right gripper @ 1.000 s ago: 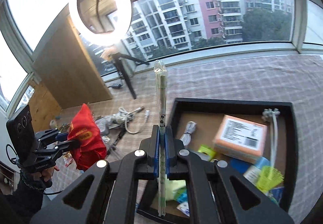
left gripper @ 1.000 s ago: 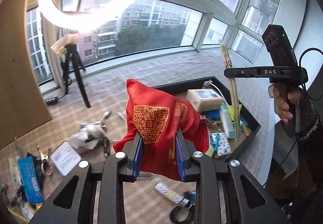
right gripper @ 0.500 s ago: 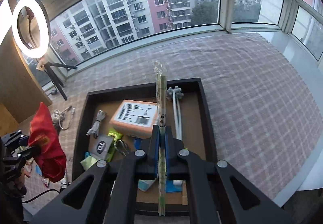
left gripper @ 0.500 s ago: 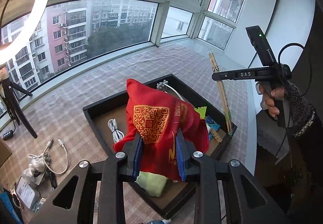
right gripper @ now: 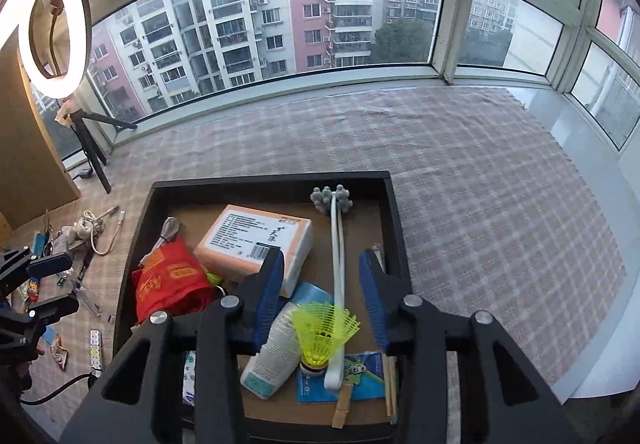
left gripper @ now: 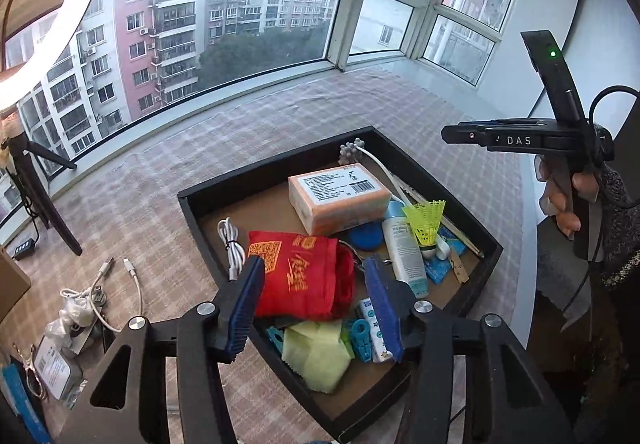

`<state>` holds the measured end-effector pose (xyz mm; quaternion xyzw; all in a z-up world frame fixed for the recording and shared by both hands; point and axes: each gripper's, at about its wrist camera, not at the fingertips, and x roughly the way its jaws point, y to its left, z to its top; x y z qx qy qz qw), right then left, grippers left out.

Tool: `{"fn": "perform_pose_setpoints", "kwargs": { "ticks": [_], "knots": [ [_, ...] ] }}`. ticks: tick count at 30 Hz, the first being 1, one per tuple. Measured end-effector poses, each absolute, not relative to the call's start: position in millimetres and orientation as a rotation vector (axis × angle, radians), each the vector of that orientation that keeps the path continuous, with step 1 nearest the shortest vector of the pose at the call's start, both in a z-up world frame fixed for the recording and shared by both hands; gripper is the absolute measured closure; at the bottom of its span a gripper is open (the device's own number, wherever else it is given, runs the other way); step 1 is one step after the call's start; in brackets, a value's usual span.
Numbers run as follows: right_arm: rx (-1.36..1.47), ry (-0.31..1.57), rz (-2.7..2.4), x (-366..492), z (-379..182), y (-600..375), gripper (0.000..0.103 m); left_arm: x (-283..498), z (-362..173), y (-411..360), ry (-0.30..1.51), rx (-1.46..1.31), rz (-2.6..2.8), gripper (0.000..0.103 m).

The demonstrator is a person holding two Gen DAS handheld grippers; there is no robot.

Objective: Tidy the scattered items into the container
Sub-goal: 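Carry red bag and bamboo stick to the tray and release both, then grasp white earphones bag with left tool while right tool grasps white cable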

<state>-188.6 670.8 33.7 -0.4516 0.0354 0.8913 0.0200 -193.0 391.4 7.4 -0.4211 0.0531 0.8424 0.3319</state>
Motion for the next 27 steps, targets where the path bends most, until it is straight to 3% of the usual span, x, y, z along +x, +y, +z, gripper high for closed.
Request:
{"fn": "perform_pose_setpoints", "kwargs": {
  "ticks": [16,27],
  "knots": [
    [-1.662,0.049,3.051,-228,18,520,0.065,-208,-18,217,0.034,-1.275,2.441,0.054],
    [-2.035,-0.208,3.138,-264,-40,374,0.071,-251,-46,160,0.099,-1.369,2.460,0.055]
  ]
}}
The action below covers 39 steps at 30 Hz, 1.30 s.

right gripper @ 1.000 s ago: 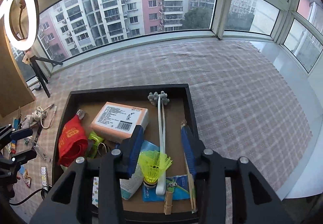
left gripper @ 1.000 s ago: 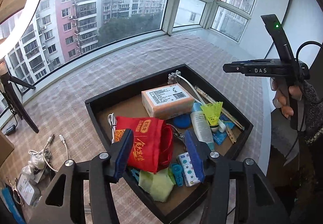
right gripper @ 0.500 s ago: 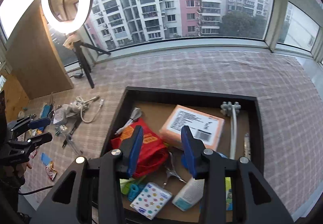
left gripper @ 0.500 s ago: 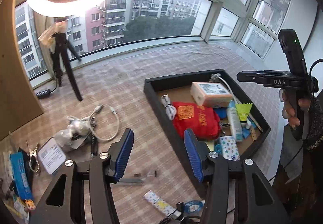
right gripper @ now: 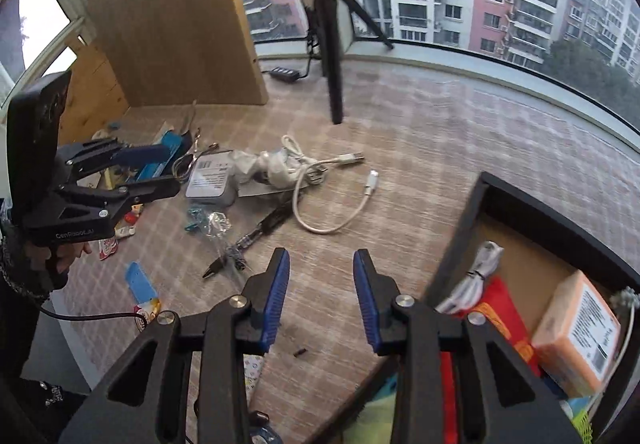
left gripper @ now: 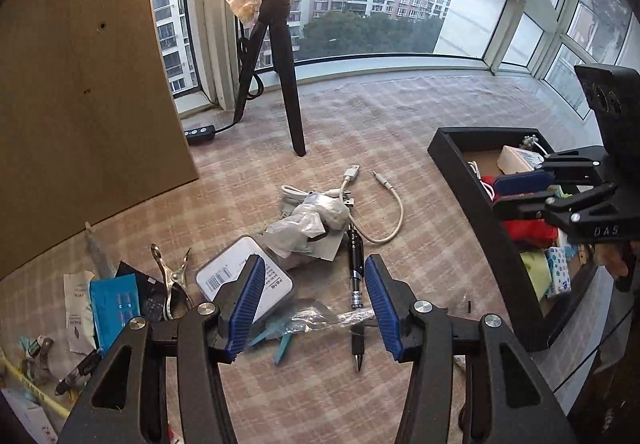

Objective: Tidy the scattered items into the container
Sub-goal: 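Grasp white earphones bag with left tool while right tool grasps white cable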

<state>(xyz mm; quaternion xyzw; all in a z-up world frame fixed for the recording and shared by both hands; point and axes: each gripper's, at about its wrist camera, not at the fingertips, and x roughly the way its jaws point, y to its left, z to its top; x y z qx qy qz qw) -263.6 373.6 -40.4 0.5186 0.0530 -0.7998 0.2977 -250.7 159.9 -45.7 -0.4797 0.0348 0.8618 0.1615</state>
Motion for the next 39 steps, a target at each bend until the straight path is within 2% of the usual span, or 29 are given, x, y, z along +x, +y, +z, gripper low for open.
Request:
{"fn": "perform_pose_setpoints", "kwargs": {
  "ticks": [4,8,19,21,23,25,29,30,39],
  "knots": [
    [1.409,0.238,-2.047,-277,-68,336,0.072,-266,-60,161,0.147,-1.399,2.434,0.060],
    [1.439,0.316,-1.997,-292,-91,313,0.077,-277,-71,165,0.196,-1.411,2.396,0.059],
    [1.460,0.428,-1.953,-313,-122,290,0.079,-300,-93,179,0.284,-1.420,2.300,0.059],
    [1.459,0.427,-1.950,-314,-123,290,0.082,-304,-99,182,0.297,-1.437,2.275,0.059],
    [1.462,0.438,-1.958,-314,-124,290,0.093,-308,-104,184,0.302,-1.448,2.254,0.060],
    [1.469,0.426,-1.957,-315,-123,293,0.096,-309,-106,183,0.279,-1.455,2.248,0.078],
    [1.484,0.377,-1.961,-317,-123,299,0.097,-308,-105,180,0.242,-1.439,2.261,0.094],
    [1.486,0.365,-1.965,-317,-122,301,0.097,-306,-105,180,0.250,-1.434,2.267,0.103],
    [1.466,0.259,-1.994,-310,-108,322,0.098,-291,-93,178,0.242,-1.348,2.285,0.103]
  ]
}}
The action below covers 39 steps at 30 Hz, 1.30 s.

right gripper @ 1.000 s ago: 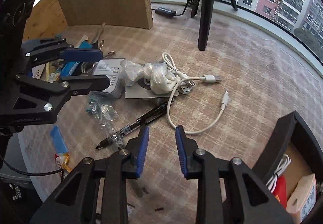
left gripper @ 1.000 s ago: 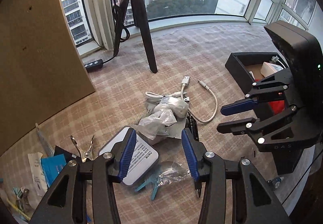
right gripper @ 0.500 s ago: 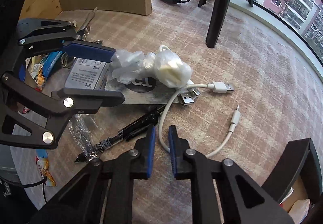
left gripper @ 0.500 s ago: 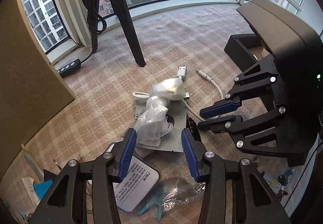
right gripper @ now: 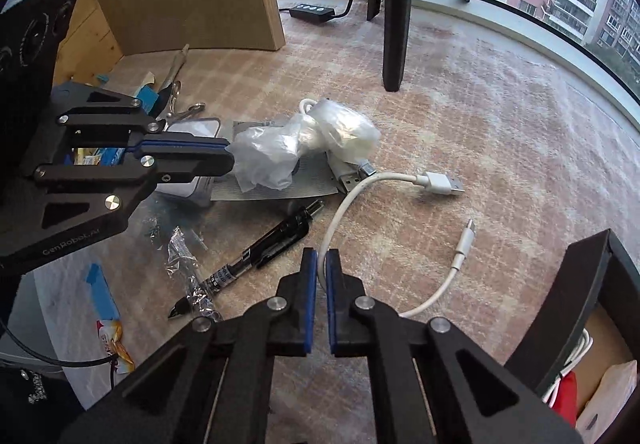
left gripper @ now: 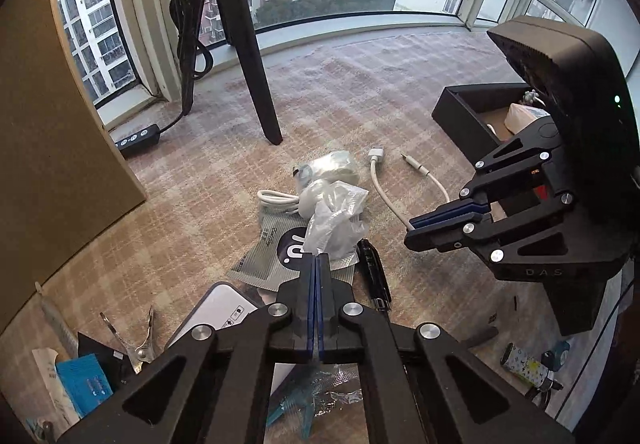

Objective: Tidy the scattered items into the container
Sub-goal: 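Grasp white earphones bag with left tool while right tool grasps white cable, then carry earphones bag and white cable over the tray and open both tools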

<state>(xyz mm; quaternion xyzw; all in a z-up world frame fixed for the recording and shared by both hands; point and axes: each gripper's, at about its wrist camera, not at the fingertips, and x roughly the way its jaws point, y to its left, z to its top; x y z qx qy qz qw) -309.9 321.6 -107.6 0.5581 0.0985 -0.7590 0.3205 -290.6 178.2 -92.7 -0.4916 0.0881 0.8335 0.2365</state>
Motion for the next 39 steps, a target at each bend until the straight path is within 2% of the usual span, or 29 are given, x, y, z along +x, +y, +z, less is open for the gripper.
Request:
{"fn": "perform_pose_setpoints", "kwargs": {
  "ticks": [3,14,18,20,23,25,26,27,29,32,39],
  "knots": [
    [1.459,0.239,-2.008,-309,-103,327,0.098,-284,-85,182,0.308,-1.297,2.316,0.103],
    [1.364,0.060,-2.060,-297,-58,355,0.098,-269,-46,176,0.218,-1.202,2.343,0.103],
    [1.323,0.025,-2.092,-287,-42,367,0.099,-263,-34,181,0.247,-1.173,2.343,0.103],
    [1.320,0.019,-2.109,-286,-38,370,0.099,-270,-42,189,0.273,-1.252,2.345,0.098],
    [1.322,-0.002,-2.123,-285,-33,376,0.099,-281,-59,201,0.250,-1.338,2.319,0.081],
    [1.326,-0.005,-2.131,-285,-34,380,0.099,-287,-75,216,0.303,-1.393,2.295,0.059],
    [1.328,-0.010,-2.134,-284,-35,382,0.099,-290,-83,221,0.334,-1.420,2.294,0.059],
    [1.329,-0.016,-2.136,-283,-36,384,0.099,-292,-90,226,0.352,-1.444,2.287,0.066],
    [1.325,-0.025,-2.142,-281,-34,388,0.099,-294,-100,229,0.356,-1.475,2.276,0.086],
    [1.311,-0.038,-2.164,-277,-27,399,0.099,-293,-99,224,0.307,-1.459,2.281,0.095],
    [1.259,-0.107,-2.236,-264,0,437,0.099,-280,-58,214,0.192,-1.355,2.320,0.098]
  ]
}}
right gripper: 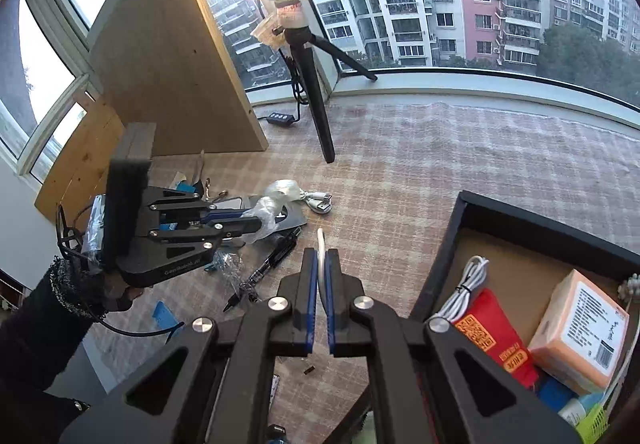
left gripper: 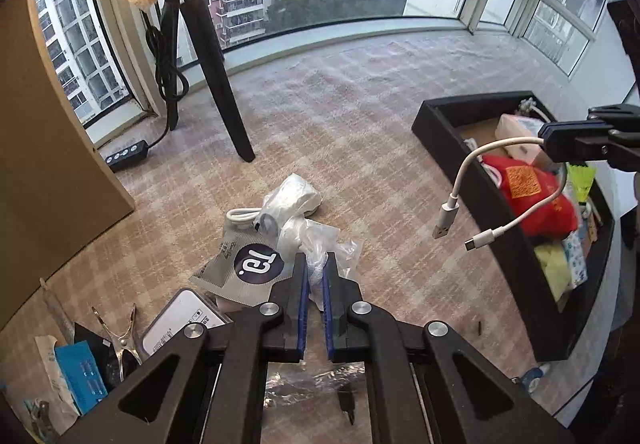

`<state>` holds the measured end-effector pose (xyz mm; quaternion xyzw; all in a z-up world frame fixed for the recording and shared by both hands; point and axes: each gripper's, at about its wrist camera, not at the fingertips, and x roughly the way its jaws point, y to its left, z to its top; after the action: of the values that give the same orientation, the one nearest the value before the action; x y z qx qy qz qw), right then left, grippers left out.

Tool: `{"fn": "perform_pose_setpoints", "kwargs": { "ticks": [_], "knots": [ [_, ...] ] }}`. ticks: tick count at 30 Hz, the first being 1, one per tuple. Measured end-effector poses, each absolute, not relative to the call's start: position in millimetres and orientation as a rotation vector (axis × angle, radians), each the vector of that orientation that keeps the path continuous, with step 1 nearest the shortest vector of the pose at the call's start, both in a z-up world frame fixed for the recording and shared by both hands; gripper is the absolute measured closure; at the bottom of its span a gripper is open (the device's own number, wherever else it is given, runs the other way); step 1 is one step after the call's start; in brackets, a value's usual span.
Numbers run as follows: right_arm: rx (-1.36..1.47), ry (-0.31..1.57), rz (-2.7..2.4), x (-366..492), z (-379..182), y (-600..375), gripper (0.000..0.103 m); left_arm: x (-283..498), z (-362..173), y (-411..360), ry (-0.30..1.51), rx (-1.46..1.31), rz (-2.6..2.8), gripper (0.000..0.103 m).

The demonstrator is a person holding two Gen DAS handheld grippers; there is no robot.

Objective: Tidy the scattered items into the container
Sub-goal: 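Carry earphones bag and white cable over the tray and open both tools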

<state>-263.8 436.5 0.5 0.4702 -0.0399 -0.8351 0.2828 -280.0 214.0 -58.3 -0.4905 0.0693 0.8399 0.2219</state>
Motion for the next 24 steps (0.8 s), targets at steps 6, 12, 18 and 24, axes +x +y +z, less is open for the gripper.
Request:
{"fn": "perform_pose_setpoints", "kwargs": {
  "ticks": [6,12,18,24],
  "knots": [
    [1.210,-0.199,-2.374,-237,33,500,0.099,-253,-16,250,0.143,-1.202,2.264,0.098],
    [1.191,-0.309,-2.564,-207,56,580,0.099,-214,6,312,0.137,-1.094,2.119,0.097],
    [1.222,-0.381,-2.752,-185,64,650,0.099,-194,18,374,0.142,-1.040,1.999,0.097],
    [1.268,-0.399,-2.861,-170,56,685,0.099,-179,21,432,0.195,-1.015,1.927,0.081]
  ]
}}
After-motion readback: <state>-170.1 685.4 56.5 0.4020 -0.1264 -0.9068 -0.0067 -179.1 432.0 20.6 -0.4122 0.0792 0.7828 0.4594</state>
